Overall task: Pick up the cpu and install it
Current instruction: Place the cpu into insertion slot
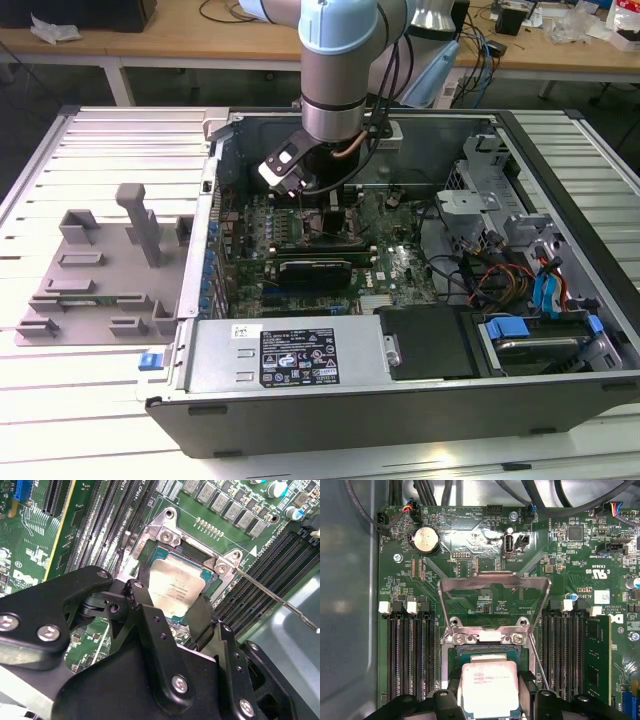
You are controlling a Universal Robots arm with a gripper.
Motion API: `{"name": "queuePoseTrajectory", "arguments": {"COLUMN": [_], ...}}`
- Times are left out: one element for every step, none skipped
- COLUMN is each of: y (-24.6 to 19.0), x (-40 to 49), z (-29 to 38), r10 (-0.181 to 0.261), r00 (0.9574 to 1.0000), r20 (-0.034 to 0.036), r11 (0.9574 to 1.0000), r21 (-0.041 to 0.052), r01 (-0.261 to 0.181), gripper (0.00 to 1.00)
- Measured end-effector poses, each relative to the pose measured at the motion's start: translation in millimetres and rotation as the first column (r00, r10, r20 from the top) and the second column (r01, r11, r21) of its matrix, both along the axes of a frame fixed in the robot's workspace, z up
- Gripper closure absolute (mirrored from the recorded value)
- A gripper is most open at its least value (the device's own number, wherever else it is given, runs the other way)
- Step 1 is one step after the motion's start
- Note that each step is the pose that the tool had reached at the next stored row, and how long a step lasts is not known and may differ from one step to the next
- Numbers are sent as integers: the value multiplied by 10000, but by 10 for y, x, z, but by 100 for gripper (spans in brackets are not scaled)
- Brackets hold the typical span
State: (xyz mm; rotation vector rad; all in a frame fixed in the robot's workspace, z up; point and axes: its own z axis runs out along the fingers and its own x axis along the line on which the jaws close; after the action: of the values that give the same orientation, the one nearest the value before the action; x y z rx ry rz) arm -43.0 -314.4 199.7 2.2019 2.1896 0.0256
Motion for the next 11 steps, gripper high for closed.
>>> {"name": "queuePoseTrajectory", "arguments": {"y": [0,0,0,0,0,0,2,1,0,0,-1], "x": [0,0,0,-1,0,0,0,0,2,3,8], "z": [0,1,1,3,11,18,20,21,21,22,23], "r10": [-49,-108,-215,-271,-295,-302,-309,-331,-395,-473,-577], "r00": [10000,9999,9998,9996,9996,9995,9995,9995,9992,9989,9983], "r20": [-1,-1,-2,-2,-3,-2,-2,0,-2,-3,-4], "r11": [10000,9999,9998,9996,9996,9995,9995,9994,9992,9989,9983], "r21": [0,-1,4,10,26,39,62,53,52,50,48], "r01": [49,108,215,271,295,302,309,331,395,473,577], "gripper": [46,46,46,46,46,46,46,46,46,46,46]}}
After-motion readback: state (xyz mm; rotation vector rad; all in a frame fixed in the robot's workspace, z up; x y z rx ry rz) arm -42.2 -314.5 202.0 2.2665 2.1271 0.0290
